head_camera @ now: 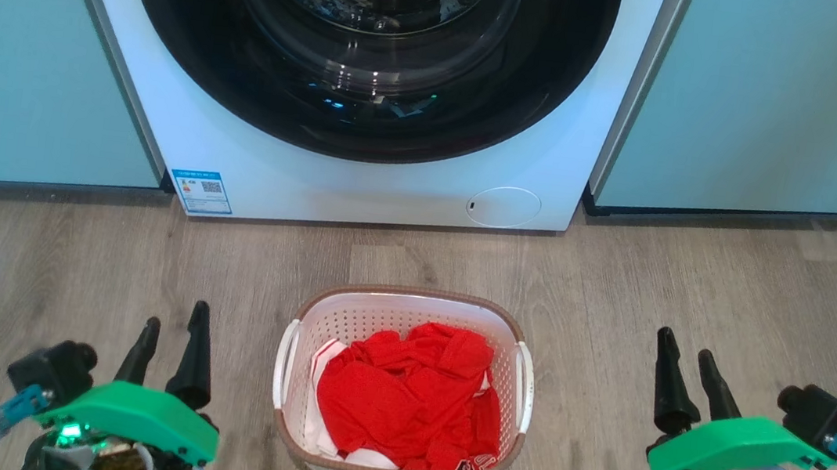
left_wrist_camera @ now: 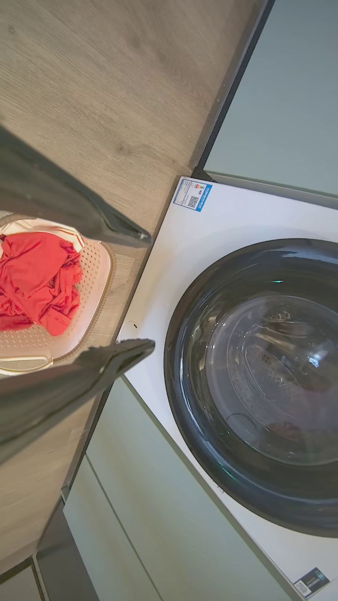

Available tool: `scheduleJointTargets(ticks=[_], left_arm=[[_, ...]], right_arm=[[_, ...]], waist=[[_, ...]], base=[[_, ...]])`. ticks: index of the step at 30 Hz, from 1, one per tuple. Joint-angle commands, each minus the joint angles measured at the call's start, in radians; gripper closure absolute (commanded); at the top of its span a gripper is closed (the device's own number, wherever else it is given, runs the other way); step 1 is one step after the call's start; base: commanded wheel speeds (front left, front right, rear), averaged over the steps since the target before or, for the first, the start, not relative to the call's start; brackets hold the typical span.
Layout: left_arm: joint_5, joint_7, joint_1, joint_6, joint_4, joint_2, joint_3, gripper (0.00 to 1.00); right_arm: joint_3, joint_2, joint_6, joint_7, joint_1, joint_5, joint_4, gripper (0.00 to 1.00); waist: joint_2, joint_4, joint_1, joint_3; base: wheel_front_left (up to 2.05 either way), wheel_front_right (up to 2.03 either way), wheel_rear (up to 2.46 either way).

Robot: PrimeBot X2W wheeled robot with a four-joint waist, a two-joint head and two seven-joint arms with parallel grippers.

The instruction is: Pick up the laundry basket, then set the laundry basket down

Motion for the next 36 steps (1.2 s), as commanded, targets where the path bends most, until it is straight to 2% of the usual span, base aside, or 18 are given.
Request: scheduleJointTargets(ticks=[1,36], left_arm=[[0.035,-0.014,-0.022,0.008,-0.042,0.016,0.010,0.00],[0.444,-0.115,0.030,0.067,-0.082,0.011,-0.031,0.00]], right_arm=[[0.019,-0.011,-0.001,-0.016,-0.030,-0.034,-0.043,0.00],[0.088,-0.014,-0.001,-0.115,-0.021,-0.441,-0.069,0.00]], waist=[[0.0000,0.000,0.0000,0.000],[0.0000,-0.008,0.0000,-0.013]], base=[[0.00,0.00,0.00],[0.00,0.00,0.00]])
